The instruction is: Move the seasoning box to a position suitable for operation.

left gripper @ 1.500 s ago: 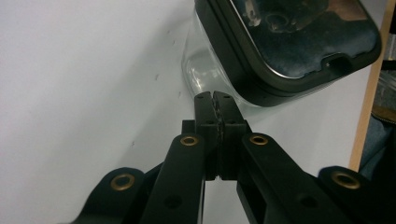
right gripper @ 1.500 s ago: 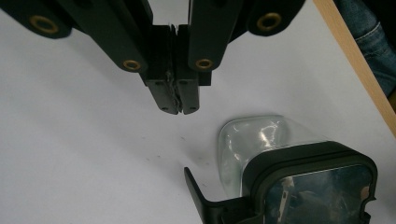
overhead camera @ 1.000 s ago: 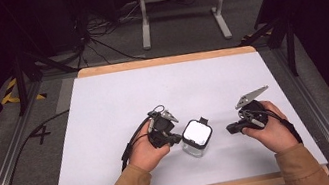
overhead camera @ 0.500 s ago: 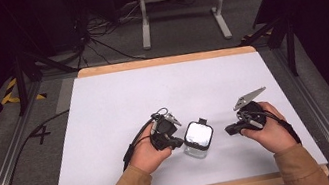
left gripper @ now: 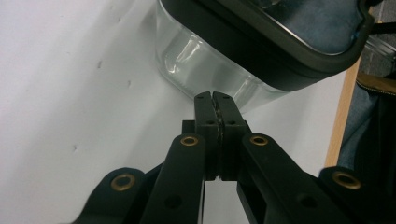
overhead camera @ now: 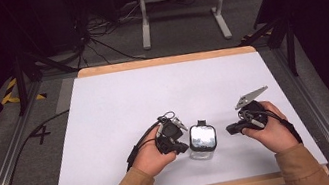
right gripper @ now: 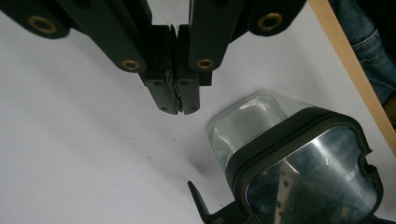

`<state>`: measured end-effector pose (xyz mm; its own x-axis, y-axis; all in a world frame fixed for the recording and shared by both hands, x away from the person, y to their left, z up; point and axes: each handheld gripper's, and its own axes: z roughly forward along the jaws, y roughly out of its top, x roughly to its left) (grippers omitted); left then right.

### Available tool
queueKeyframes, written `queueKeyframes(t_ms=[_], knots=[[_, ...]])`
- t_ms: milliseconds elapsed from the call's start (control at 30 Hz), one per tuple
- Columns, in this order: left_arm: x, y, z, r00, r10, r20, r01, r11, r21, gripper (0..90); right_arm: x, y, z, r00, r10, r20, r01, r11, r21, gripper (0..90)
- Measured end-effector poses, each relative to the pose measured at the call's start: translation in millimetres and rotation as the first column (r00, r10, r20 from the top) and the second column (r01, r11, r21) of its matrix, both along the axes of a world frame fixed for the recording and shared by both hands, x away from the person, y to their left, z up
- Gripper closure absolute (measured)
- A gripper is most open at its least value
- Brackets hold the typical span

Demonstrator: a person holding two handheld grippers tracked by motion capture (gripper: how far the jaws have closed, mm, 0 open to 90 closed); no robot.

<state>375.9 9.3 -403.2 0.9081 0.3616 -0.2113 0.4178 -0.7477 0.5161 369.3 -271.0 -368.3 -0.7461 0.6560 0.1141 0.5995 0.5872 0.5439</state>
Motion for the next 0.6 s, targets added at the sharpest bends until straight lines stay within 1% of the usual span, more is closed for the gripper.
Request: queueKeyframes(t_ms=[67,100,133,167,200,267,400,533,567,600], knots=[[-1.1,-2.1,0.1,0.9999,-0.009,0.007,0.009,1.0000,0.001,89.8,0.0,0.0,-0.1,1.0000,0.000,0.000,0.000,1.000,0.000,88.4],[-2.3,-3.0,0.0,1.0000,-0.004,0.000,0.004,1.0000,-0.001,89.8,0.0,-0.2,-0.1,1.0000,0.001,-0.002,-0.001,1.000,0.001,88.3],[-3.7,-4.7,0.3,0.9999,-0.011,-0.001,0.011,0.9999,0.003,89.8,-0.1,-0.2,0.0,1.0000,0.001,-0.002,-0.001,1.000,0.002,88.3],[-3.7,-4.7,0.3,0.9999,-0.011,-0.001,0.011,0.9999,0.003,89.8,-0.1,-0.2,0.0,1.0000,0.001,-0.002,-0.001,1.000,0.002,88.3],[-3.7,-5.4,0.6,0.9997,-0.023,0.000,0.023,0.9997,0.006,89.8,-0.3,-0.5,0.3,1.0000,-0.001,-0.002,0.001,1.000,0.003,88.3],[-5.4,-7.7,0.9,0.9995,-0.032,0.001,0.032,0.9995,0.010,89.8,-0.4,-0.9,0.6,1.0000,0.001,-0.001,-0.001,1.000,0.003,88.5],[-7.6,-10.1,0.7,0.9993,-0.037,0.001,0.037,0.9993,0.009,88.8,-0.6,-1.6,0.7,1.0000,0.000,0.002,0.000,1.000,0.002,88.5],[-5.2,-6.8,1.8,0.9992,-0.040,-0.010,0.039,0.9991,-0.014,86.8,-1.1,-2.6,1.1,1.0000,-0.002,0.000,0.002,1.000,0.004,88.5],[-5.4,-5.5,2.9,0.9994,-0.031,-0.018,0.031,0.9994,-0.016,86.1,-1.2,-3.1,1.0,1.0000,-0.002,0.002,0.002,1.000,0.005,88.6],[-4.5,-4.4,3.3,0.9992,-0.035,-0.018,0.034,0.9992,-0.019,85.3,-1.6,-3.7,1.3,1.0000,-0.004,-0.002,0.004,1.000,0.004,88.5]])
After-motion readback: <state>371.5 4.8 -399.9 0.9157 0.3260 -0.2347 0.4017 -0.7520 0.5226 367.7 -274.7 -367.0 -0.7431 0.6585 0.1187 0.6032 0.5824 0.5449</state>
